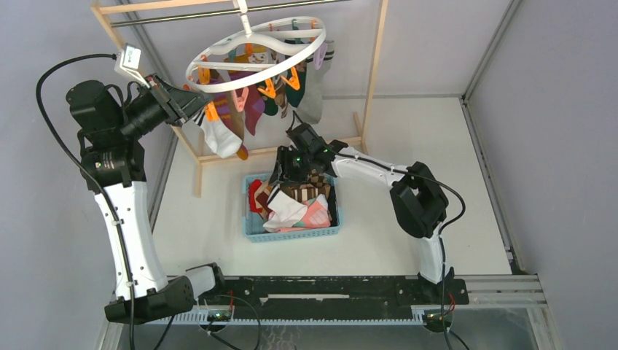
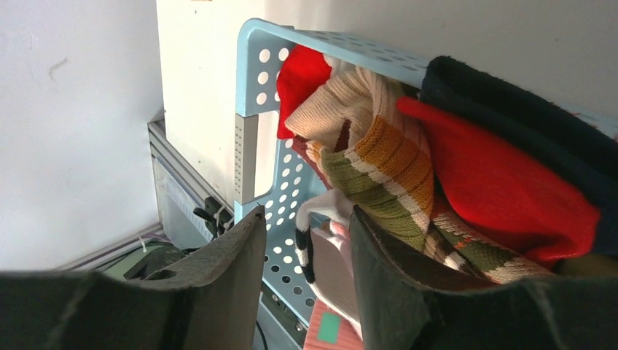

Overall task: Clip the socks to the hanger
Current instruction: Pick up the sock from the bin.

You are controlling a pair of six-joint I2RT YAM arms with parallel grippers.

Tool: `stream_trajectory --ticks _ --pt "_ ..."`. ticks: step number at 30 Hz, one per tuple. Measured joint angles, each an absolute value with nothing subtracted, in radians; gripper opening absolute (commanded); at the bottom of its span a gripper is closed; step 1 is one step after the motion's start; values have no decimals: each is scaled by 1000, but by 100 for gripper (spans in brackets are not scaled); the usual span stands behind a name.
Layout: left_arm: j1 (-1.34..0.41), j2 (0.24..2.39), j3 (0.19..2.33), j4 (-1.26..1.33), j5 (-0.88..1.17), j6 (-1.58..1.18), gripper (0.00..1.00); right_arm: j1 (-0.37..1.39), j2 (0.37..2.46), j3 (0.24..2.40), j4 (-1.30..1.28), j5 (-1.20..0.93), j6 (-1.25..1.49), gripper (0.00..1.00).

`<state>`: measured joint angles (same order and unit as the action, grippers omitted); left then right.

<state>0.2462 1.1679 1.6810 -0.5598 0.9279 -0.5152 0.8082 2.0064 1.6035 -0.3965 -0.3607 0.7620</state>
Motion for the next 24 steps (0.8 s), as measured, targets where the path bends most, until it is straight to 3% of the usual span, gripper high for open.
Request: stream_trajectory --ticks 7,12,14,16,24 --pt "246 1163 1681 -560 928 -515 5 813 2043 1644 -439 -376 745 40" --pt "246 1163 1681 -560 928 -515 5 813 2065 1672 -452 -379 733 11" --pt "246 1163 1681 -560 928 -515 5 812 2067 1674 -452 -385 732 4" --pt "247 1163 1681 -560 928 -515 5 811 2067 1674 -444 -399 735 0" --pt "247 1164 1681 -559 928 -515 5 796 2019 1551 -270 -501 738 0"
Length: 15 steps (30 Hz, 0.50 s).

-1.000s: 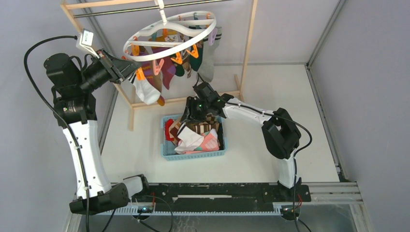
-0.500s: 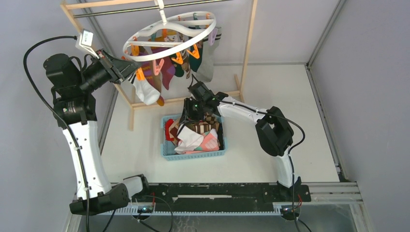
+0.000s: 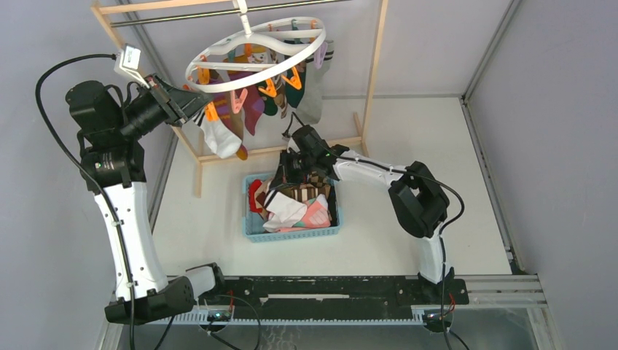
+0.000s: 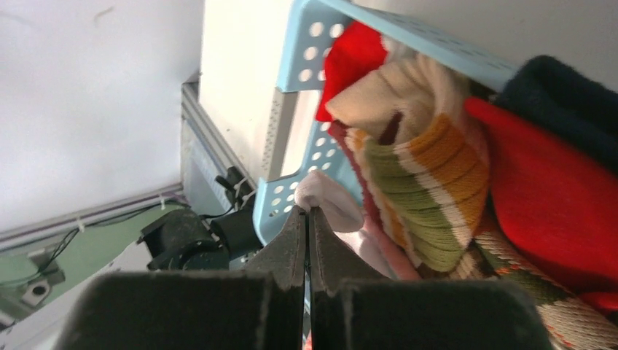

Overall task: Clip the socks to the hanger
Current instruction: Pick up the sock from the bin.

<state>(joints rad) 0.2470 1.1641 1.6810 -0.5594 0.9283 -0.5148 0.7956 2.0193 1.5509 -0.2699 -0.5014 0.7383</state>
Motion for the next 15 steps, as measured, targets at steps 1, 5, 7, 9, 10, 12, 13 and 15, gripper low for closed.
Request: stream_trajectory --ticks 1,5,7,9,10,12,13,15 --pt "247 1165 1681 -560 929 -515 4 794 2011 1537 -245 -522 739 0" --pt "247 1169 1681 -561 931 -515 4 790 1983 1521 -143 -597 734 0" --pt "247 1171 1681 -562 931 -515 4 784 1955 1505 -75 -626 735 0" --pt "247 1172 1681 -563 932 -515 4 777 1906 1465 42 -664 740 0" --pt "247 1172 1681 -563 936 -515 4 776 1898 1458 59 -668 742 0" --pt "247 1172 1681 -563 942 -515 4 767 1854 1403 187 -694 757 0" --pt "247 1172 1681 -564 946 -516 4 763 1839 1384 231 -704 768 0" --pt "247 1172 1681 -563 949 -516 4 753 1818 1347 336 -727 790 0"
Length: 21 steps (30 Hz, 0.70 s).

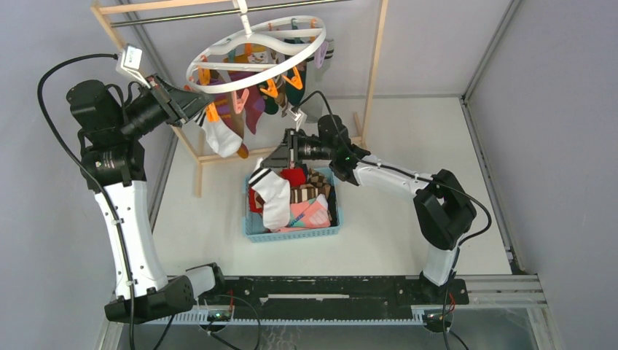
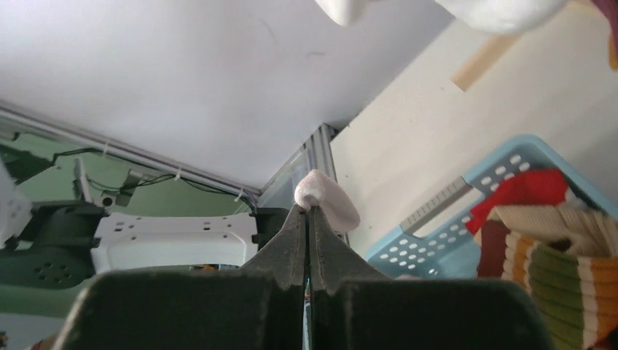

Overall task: Clip the socks to the hanger
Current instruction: Pick up the sock from the bin.

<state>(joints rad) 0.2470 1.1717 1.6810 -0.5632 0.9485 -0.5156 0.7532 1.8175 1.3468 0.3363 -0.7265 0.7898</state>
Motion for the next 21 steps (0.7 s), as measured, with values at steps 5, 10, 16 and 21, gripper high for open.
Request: stream_trajectory --ticks 5,10,16,21 --pt "247 1171 1675 -556 960 -518 4 733 1816 1322 547 -772 865 0" --pt "247 1170 1647 -541 978 -525 4 719 1837 1322 761 -802 958 0" --pt "247 1169 1625 -521 1002 -545 4 713 1904 1325 1013 -840 1087 0" --pt "247 1157 1597 -468 1024 -591 4 714 1988 1401 1194 -882 1218 0"
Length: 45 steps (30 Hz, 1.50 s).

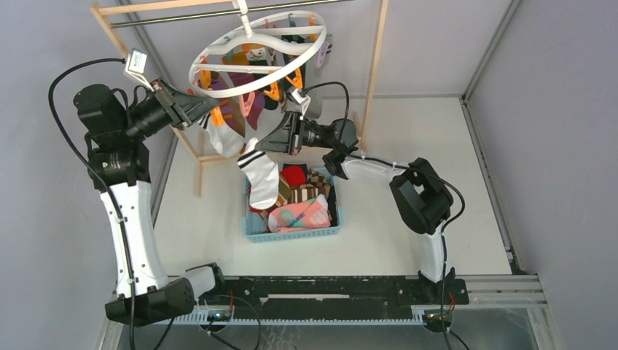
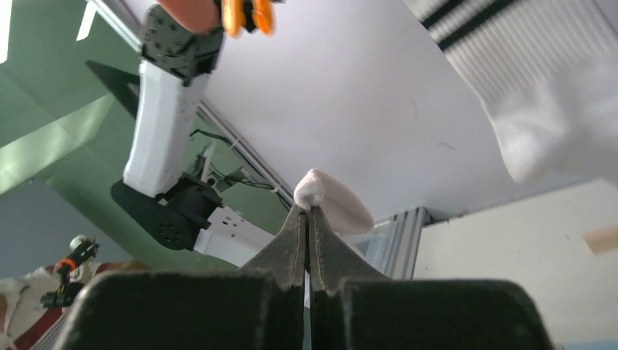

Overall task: Clip the socks to the hanger
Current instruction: Pick up the sock from the bin, then place the sock in the bin.

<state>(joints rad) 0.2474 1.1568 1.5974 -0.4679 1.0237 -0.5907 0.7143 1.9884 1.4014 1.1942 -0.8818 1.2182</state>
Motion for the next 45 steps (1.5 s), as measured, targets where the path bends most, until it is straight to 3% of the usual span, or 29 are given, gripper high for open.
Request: stream_trajectory --ticks 19,45 --pt "247 1136 1499 -282 1092 -771 4 788 2249 1923 1389 -943 1469 0" --pt "247 1136 1490 -224 1128 -829 2 792 2330 2045 1415 -809 1464 0"
